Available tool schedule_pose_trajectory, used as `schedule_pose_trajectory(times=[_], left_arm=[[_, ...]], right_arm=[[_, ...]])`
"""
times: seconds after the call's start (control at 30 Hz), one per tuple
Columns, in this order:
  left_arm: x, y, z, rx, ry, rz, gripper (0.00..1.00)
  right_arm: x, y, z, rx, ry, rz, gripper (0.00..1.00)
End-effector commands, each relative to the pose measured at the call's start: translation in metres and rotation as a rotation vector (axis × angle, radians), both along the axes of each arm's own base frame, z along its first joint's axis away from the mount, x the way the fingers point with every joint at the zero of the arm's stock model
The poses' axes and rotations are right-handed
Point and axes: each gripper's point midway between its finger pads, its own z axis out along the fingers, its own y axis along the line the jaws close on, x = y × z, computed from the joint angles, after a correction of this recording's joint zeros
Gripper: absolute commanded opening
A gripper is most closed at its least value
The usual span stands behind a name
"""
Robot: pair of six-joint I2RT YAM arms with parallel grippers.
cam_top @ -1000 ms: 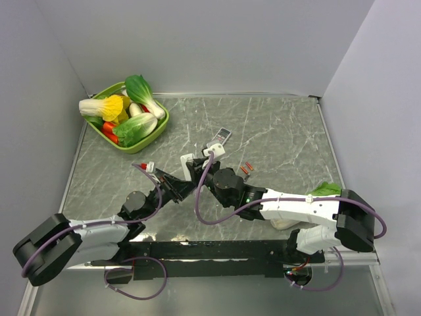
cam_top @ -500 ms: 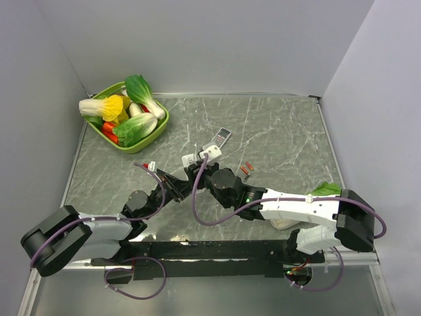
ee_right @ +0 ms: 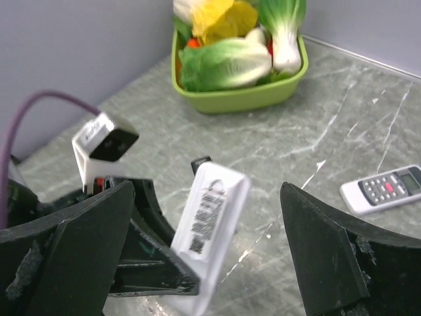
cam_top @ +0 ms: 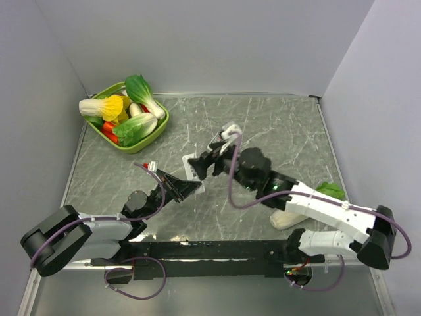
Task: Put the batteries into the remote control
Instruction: Load the battery cover into the remote control.
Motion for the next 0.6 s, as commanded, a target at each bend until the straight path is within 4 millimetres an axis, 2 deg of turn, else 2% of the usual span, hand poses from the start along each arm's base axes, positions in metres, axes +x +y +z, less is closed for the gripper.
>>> schedule_pose_trajectory(times=[0.0,0.33,0.57], left_arm=[[-0.011,0.002,0.054,-0.141,-0.151,-0.034,0.01],[-0.021,-0.005,0.069,-0.150,-0.222,-0.093,0.01],[-0.026,-0.009,0.079,-0.152,-0.259,-0.121,0.01]], right_arm=[[-0.017,-0.007,0.020,0.086,0.110,0.222,0.99],[-0.024,-0.010,-0.004,0.177,0.321,0.470,1.00],[-0.019,-0.006,-0.020,0.237,0.403,0.540,0.97]])
